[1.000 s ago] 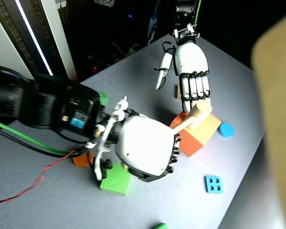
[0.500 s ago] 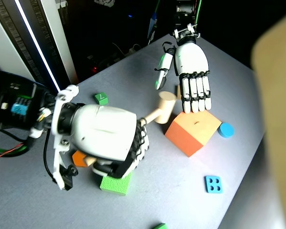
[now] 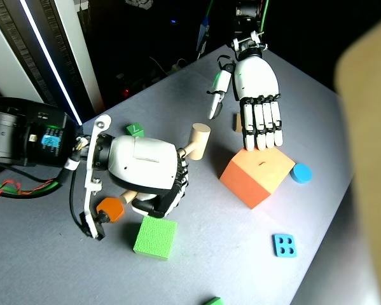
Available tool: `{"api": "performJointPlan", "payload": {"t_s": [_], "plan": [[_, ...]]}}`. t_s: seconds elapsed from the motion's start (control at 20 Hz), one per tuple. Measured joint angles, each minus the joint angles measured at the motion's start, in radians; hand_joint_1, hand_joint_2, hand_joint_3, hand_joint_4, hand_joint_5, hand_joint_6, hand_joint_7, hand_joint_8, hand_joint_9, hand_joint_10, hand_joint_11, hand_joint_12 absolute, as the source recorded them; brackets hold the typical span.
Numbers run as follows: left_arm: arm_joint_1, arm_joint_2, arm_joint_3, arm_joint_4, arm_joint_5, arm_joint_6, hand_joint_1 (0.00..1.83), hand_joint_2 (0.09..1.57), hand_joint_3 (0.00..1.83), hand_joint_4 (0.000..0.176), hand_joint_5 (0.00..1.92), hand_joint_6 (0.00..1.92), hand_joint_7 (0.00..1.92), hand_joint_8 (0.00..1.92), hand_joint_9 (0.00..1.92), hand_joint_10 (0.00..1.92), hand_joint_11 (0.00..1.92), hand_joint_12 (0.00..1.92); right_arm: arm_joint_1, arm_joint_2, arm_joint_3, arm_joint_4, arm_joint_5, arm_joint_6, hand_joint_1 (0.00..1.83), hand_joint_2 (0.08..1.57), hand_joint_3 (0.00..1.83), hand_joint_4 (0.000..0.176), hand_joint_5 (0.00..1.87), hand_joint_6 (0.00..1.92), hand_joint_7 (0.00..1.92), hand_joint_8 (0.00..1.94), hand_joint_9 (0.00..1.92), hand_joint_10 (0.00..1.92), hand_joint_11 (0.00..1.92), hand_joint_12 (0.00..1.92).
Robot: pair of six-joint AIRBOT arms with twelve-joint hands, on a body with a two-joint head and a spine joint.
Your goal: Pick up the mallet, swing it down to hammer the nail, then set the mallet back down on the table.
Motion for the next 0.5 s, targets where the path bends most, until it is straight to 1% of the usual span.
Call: {"api": "performJointPlan", "payload": {"t_s": [0.1, 0.15, 0.2, 0.25, 0.3, 0.35, 0.4, 0.5], "plan": [[-0.01, 0.017, -0.004, 0.003, 0.008, -0.002, 0.0, 1.28, 0.0, 0.0, 0.09, 0.0, 0.07, 0.0, 0.03, 0.0, 0.0, 0.0, -0.01, -0.043, 0.024, 0.001, 0.01, 0.0, 0.01, 1.54, 0.0, 0.0, 1.2, 1.92, 1.49, 1.94, 1.61, 1.92, 1.75, 1.92], [-0.029, 0.028, -0.006, 0.008, 0.023, -0.003, 0.0, 1.29, 0.0, 0.0, 0.09, 0.0, 0.06, 0.0, 0.03, 0.0, 0.0, 0.0, -0.012, -0.061, 0.038, 0.001, 0.011, -0.002, 0.02, 1.53, 0.0, 0.0, 1.2, 1.92, 1.48, 1.94, 1.61, 1.92, 1.73, 1.92], [-0.048, 0.043, -0.011, 0.015, 0.036, -0.005, 0.0, 1.29, 0.0, 0.0, 0.09, 0.0, 0.06, 0.0, 0.03, 0.0, 0.0, 0.0, -0.012, -0.076, 0.05, 0.001, 0.011, -0.002, 0.06, 1.5, 0.0, 0.0, 1.2, 1.92, 1.45, 1.94, 1.58, 1.92, 1.71, 1.92], [-0.065, 0.055, -0.012, 0.039, 0.04, -0.013, 0.0, 1.3, 0.0, 0.0, 0.1, 0.01, 0.06, 0.0, 0.03, 0.0, 0.0, 0.0, -0.013, -0.09, 0.06, 0.001, 0.01, -0.009, 0.1, 1.45, 0.0, 0.0, 1.12, 1.92, 1.32, 1.94, 1.44, 1.92, 1.58, 1.92], [-0.076, 0.061, -0.014, 0.054, 0.046, -0.02, 0.0, 1.3, 0.0, 0.0, 0.1, 0.01, 0.06, 0.0, 0.03, 0.0, 0.0, 0.0, -0.019, -0.097, 0.064, 0.0, 0.014, -0.017, 0.1, 1.45, 0.0, 0.0, 1.12, 1.92, 1.32, 1.94, 1.44, 1.92, 1.58, 1.92], [-0.09, 0.071, -0.022, 0.076, 0.059, -0.034, 0.0, 1.3, 0.0, 0.0, 0.11, 0.01, 0.07, 0.01, 0.04, 0.01, 0.0, 0.0, -0.028, -0.109, 0.072, -0.001, 0.017, -0.025, 0.09, 1.44, 0.0, 0.0, 1.08, 1.92, 1.25, 1.94, 1.37, 1.92, 1.54, 1.92], [-0.1, 0.079, -0.029, 0.099, 0.064, -0.045, 0.0, 1.29, 0.0, 0.0, 0.1, 0.01, 0.07, 0.01, 0.04, 0.01, 0.01, 0.0, -0.039, -0.12, 0.079, 0.005, 0.016, -0.027, 0.08, 1.4, 0.0, 0.0, 1.04, 1.92, 1.18, 1.94, 1.3, 1.92, 1.46, 1.92], [-0.129, 0.098, -0.05, 0.132, 0.085, -0.054, 0.0, 1.29, 0.0, 0.0, 0.11, 0.01, 0.08, 0.01, 0.04, 0.01, 0.0, 0.0, -0.048, -0.138, 0.097, 0.011, 0.02, -0.028, 0.08, 1.35, 0.0, 0.0, 1.04, 1.92, 1.16, 1.94, 1.24, 1.92, 1.34, 1.92]]}}
